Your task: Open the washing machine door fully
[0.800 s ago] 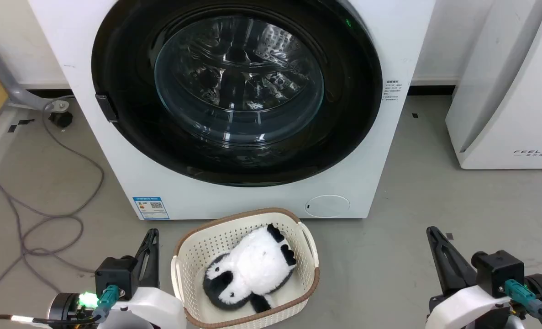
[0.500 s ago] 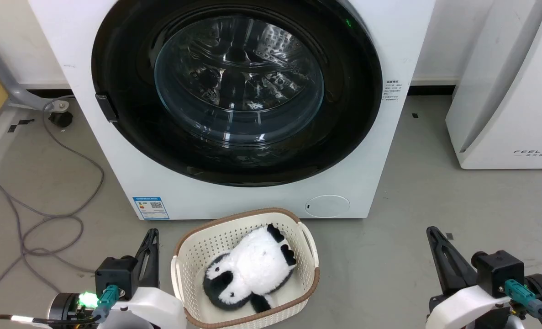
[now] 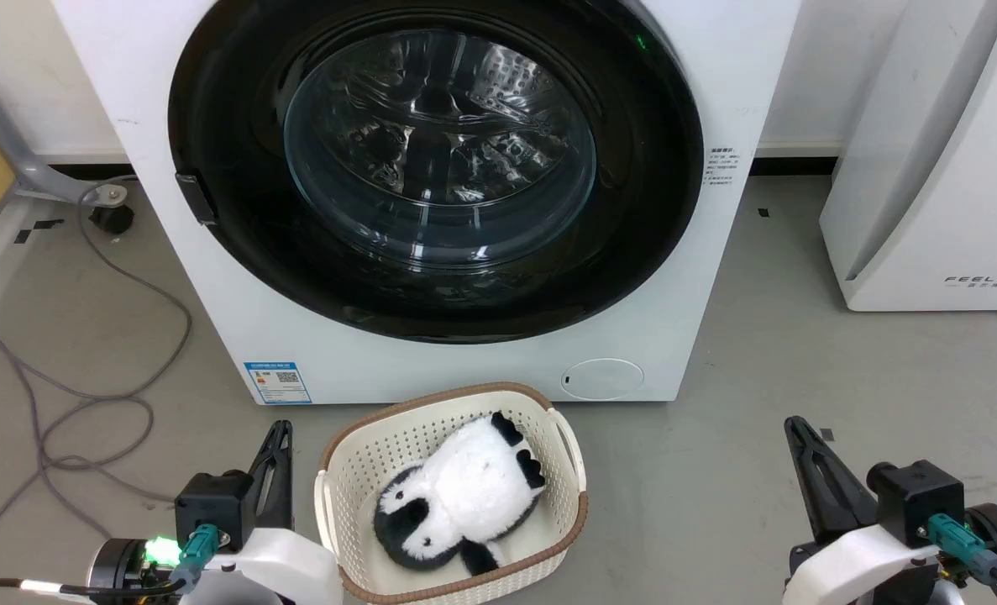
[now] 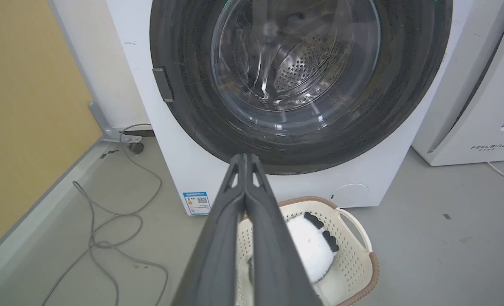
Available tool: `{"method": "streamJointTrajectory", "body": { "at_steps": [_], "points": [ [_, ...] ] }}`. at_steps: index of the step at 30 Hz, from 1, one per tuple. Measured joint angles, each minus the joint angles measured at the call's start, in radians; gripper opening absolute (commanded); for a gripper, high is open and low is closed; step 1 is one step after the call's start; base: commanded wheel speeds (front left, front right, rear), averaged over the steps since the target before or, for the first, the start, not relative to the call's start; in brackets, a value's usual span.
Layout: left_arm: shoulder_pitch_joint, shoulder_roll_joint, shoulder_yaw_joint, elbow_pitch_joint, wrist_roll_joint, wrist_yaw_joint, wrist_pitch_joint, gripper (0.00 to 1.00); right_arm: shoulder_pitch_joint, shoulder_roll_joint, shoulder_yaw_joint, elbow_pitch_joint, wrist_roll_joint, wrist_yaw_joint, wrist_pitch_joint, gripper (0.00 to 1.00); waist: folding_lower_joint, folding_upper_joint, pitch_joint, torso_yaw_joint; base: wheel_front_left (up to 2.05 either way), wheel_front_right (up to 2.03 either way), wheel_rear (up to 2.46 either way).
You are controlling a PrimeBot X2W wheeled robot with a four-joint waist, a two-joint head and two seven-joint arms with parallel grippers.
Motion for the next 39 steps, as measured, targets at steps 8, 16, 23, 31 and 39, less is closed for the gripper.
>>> {"method": "streamJointTrajectory", "body": {
  "at_steps": [8, 16, 23, 31, 39],
  "points": [
    [0.000, 0.000, 0.000, 0.000, 0.000, 0.000, 0.000, 0.00, 0.000, 0.000, 0.000, 0.000, 0.000, 0.000, 0.000, 0.00, 0.0000, 0.0000, 0.000, 0.000, 0.00, 0.00, 0.00],
    [0.001, 0.000, -0.002, 0.004, 0.000, 0.000, -0.002, 1.00, 0.001, 0.000, 0.001, 0.000, 0.002, 0.000, -0.002, 1.00, 0.0000, 0.0000, 0.000, 0.000, 0.00, 0.00, 0.00],
    [0.001, 0.000, -0.014, 0.009, -0.002, 0.001, -0.016, 1.00, 0.001, 0.000, 0.003, 0.004, 0.012, 0.000, -0.013, 1.00, 0.0000, 0.0000, 0.002, 0.000, 0.00, 0.00, 0.00],
    [0.001, 0.000, -0.021, 0.018, -0.009, 0.004, -0.030, 1.00, 0.001, -0.001, 0.007, 0.006, 0.036, 0.000, -0.033, 1.00, 0.0000, 0.0000, 0.006, 0.003, 0.00, 0.00, 0.00],
    [0.001, 0.000, -0.033, 0.021, -0.018, 0.010, -0.047, 1.00, -0.002, -0.018, 0.008, 0.008, 0.087, 0.000, -0.047, 1.00, 0.0000, 0.0000, 0.016, 0.011, 0.00, 0.00, 0.00]
  ]
}}
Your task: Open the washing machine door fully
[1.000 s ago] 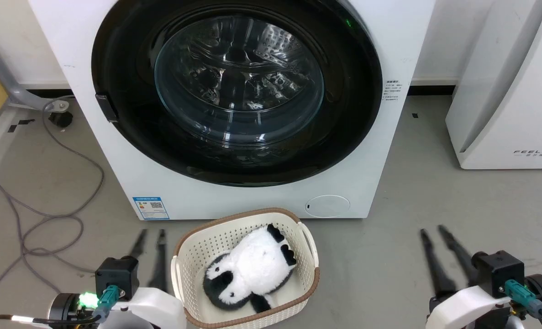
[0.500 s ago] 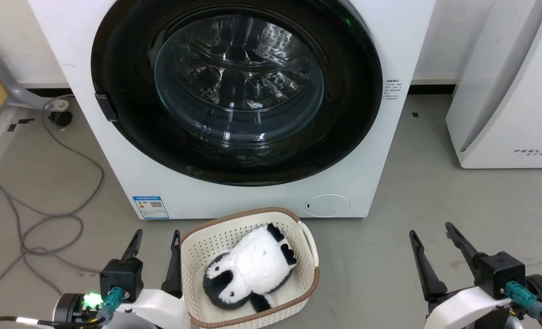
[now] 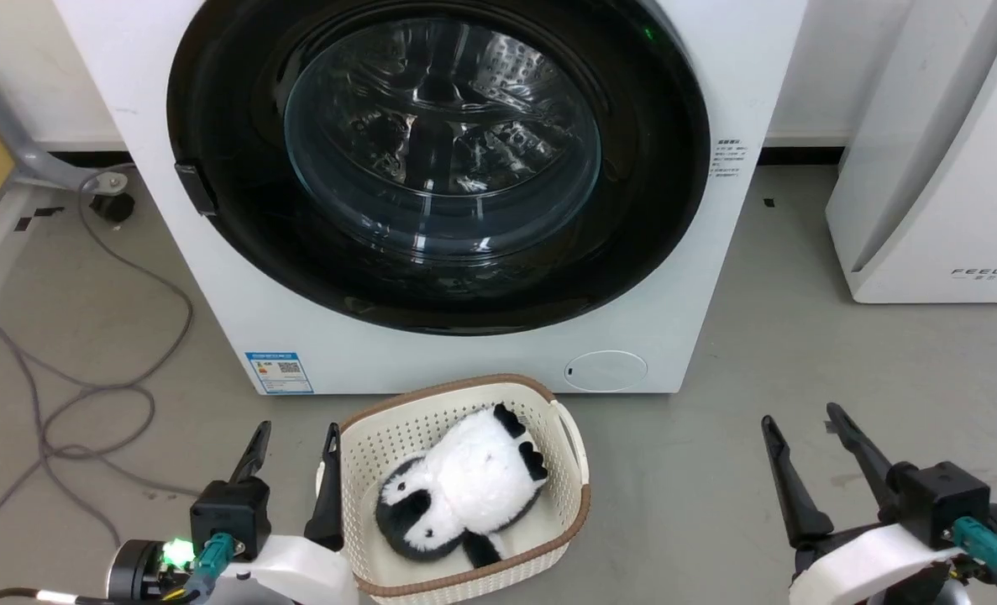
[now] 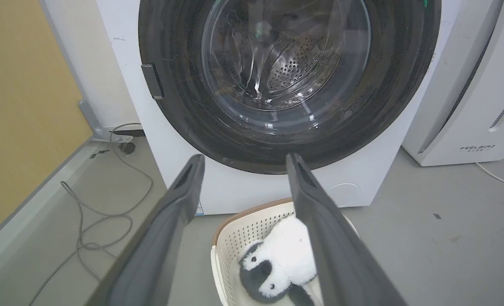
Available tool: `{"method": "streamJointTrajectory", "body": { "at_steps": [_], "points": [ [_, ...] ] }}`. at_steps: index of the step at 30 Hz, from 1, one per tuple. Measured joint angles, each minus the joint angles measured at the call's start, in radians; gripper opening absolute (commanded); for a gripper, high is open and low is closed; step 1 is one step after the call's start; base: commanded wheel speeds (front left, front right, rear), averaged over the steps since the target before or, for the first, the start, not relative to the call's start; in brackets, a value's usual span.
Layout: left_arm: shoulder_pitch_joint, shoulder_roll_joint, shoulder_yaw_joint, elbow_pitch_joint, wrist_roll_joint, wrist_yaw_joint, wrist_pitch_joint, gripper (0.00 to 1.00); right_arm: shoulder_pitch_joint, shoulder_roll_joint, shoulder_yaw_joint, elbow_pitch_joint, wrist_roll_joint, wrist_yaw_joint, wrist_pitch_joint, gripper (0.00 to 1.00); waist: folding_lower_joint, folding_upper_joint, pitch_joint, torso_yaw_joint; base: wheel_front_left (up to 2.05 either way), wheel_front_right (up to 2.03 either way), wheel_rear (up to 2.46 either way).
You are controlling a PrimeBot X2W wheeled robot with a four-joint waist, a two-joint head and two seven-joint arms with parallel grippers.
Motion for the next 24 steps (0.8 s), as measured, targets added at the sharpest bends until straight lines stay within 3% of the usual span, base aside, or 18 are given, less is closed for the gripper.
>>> {"method": "streamJointTrajectory", "body": {
  "at_steps": [24],
  "points": [
    [-0.036, 0.000, -0.037, 0.014, -0.026, 0.016, -0.052, 1.00, -0.171, -0.075, -0.056, -0.004, 0.221, 0.000, 0.012, 1.00, 0.0000, 0.0000, 0.066, 0.044, 0.00, 0.00, 0.00]
  ]
}}
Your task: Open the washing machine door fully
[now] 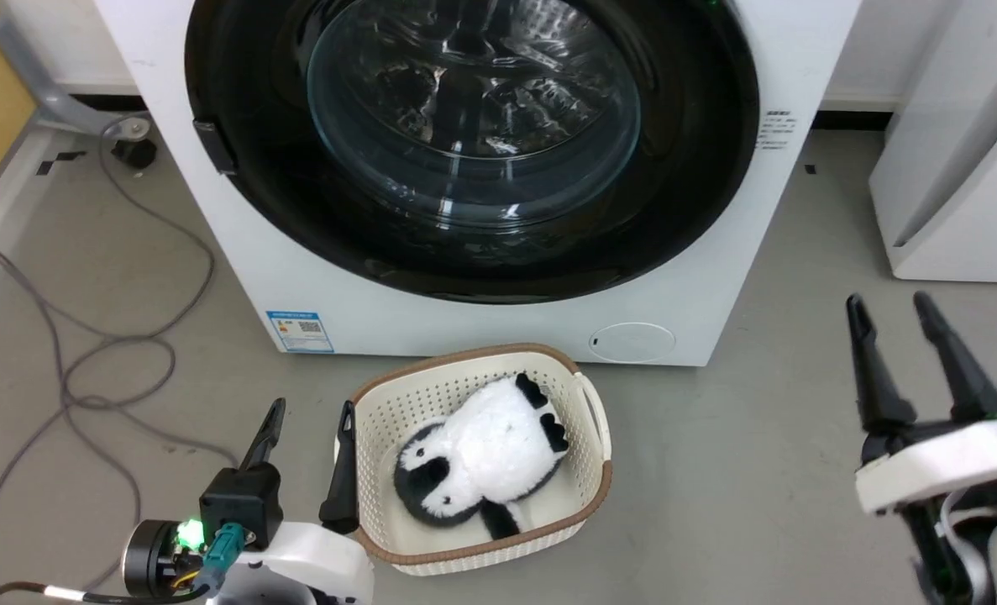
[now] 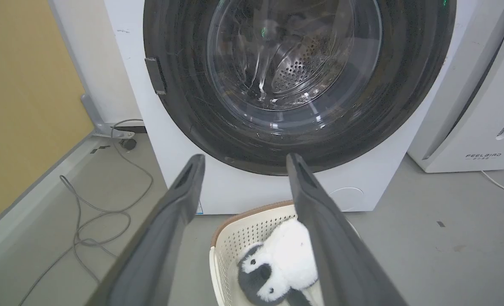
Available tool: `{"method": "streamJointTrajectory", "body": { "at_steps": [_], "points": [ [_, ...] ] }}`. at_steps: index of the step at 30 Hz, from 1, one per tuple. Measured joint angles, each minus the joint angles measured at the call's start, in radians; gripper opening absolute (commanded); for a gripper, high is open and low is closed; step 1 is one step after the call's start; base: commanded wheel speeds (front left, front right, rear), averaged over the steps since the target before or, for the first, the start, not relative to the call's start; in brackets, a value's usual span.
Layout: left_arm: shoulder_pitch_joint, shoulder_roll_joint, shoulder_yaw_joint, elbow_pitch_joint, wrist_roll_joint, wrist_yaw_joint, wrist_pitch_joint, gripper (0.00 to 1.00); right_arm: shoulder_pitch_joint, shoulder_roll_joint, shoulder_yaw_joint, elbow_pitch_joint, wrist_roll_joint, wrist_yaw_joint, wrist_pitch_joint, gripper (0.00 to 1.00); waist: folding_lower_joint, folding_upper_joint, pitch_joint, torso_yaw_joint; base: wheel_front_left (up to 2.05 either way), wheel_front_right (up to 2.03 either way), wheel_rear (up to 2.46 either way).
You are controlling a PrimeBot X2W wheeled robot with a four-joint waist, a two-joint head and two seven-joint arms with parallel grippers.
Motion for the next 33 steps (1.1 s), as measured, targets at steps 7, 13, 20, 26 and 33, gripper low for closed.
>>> {"method": "streamJointTrajectory", "body": {
  "at_steps": [7, 13, 20, 26, 33],
  "points": [
    [-0.004, 0.000, -0.013, 0.002, -0.008, 0.005, -0.013, 1.00, -0.073, -0.014, -0.029, 0.001, 0.050, 0.000, 0.024, 1.00, 0.0000, 0.0000, 0.021, 0.019, 0.00, 0.00, 0.00],
    [-0.019, 0.000, -0.021, 0.004, -0.014, 0.010, -0.026, 1.00, -0.140, -0.026, -0.056, 0.021, 0.103, 0.000, 0.052, 1.00, 0.0001, 0.0000, 0.044, 0.038, 0.00, 0.00, 0.00],
    [-0.027, 0.000, -0.032, 0.004, -0.017, 0.015, -0.040, 1.00, -0.229, -0.040, -0.093, 0.067, 0.157, 0.000, 0.096, 0.00, 0.0001, 0.0000, 0.079, 0.057, 0.00, 0.00, 0.00],
    [-0.048, 0.000, -0.044, 0.004, -0.021, 0.019, -0.053, 1.00, -0.343, -0.042, -0.146, 0.150, 0.214, 0.000, 0.157, 0.00, 0.0001, 0.0001, 0.114, 0.074, 0.00, 0.00, 0.00],
    [-0.070, 0.000, -0.062, 0.007, -0.035, 0.027, -0.070, 1.00, -0.526, -0.039, -0.260, 0.320, 0.286, 0.000, 0.269, 0.00, 0.0001, 0.0000, 0.157, 0.097, 0.00, 0.00, 0.00]
  ]
}}
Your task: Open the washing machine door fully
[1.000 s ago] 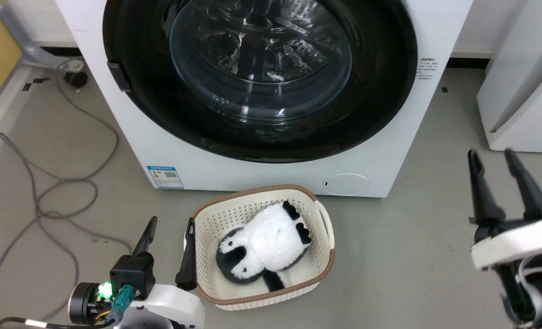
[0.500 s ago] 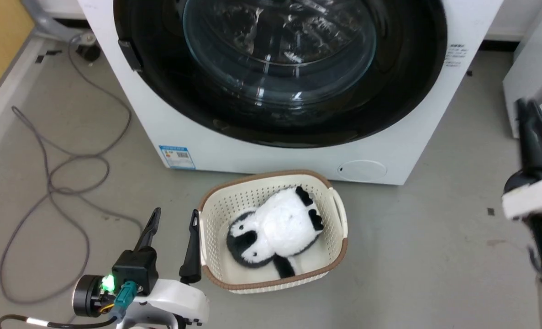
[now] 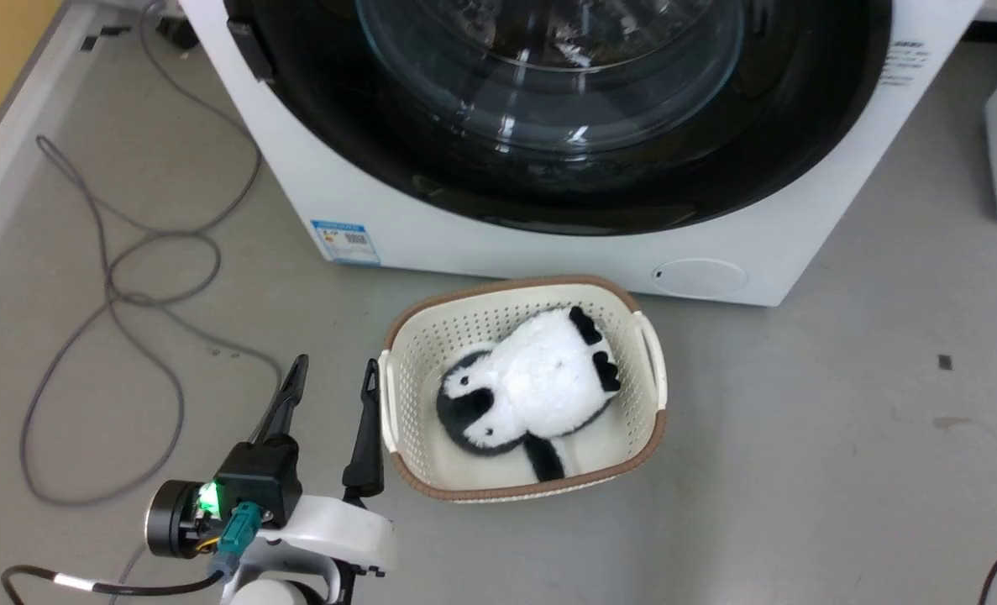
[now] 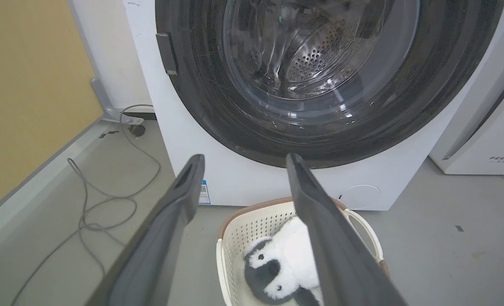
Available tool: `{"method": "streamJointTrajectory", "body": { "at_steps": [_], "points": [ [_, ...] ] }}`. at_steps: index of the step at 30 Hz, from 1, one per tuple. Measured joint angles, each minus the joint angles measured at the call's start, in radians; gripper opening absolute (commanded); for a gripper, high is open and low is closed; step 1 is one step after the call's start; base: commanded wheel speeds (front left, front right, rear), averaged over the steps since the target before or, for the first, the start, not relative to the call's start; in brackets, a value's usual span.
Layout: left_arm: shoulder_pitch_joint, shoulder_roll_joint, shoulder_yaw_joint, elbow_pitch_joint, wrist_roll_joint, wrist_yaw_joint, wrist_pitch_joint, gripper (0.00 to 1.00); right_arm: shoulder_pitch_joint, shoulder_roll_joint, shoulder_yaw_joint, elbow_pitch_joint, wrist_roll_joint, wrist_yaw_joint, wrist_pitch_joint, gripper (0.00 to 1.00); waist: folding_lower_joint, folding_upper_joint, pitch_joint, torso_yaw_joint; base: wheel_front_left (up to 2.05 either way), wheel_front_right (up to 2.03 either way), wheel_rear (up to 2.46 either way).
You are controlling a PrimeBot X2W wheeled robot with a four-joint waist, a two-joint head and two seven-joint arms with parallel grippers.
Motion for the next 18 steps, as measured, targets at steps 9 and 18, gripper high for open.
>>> {"method": "streamJointTrajectory", "body": {
  "at_steps": [9, 18],
  "points": [
    [-0.018, 0.000, -0.020, 0.007, -0.014, 0.012, -0.017, 1.00, -0.174, -0.046, -0.063, 0.154, 0.052, 0.000, 0.149, 0.00, 0.0000, 0.0000, 0.052, 0.036, 0.00, 0.00, 0.00],
    [-0.036, 0.000, -0.029, 0.009, -0.025, 0.018, -0.036, 1.00, -0.277, -0.069, -0.060, 0.210, 0.099, 0.000, 0.306, 0.00, 0.0000, 0.0000, 0.105, 0.073, 0.00, 0.00, 0.00]
  ]
}}
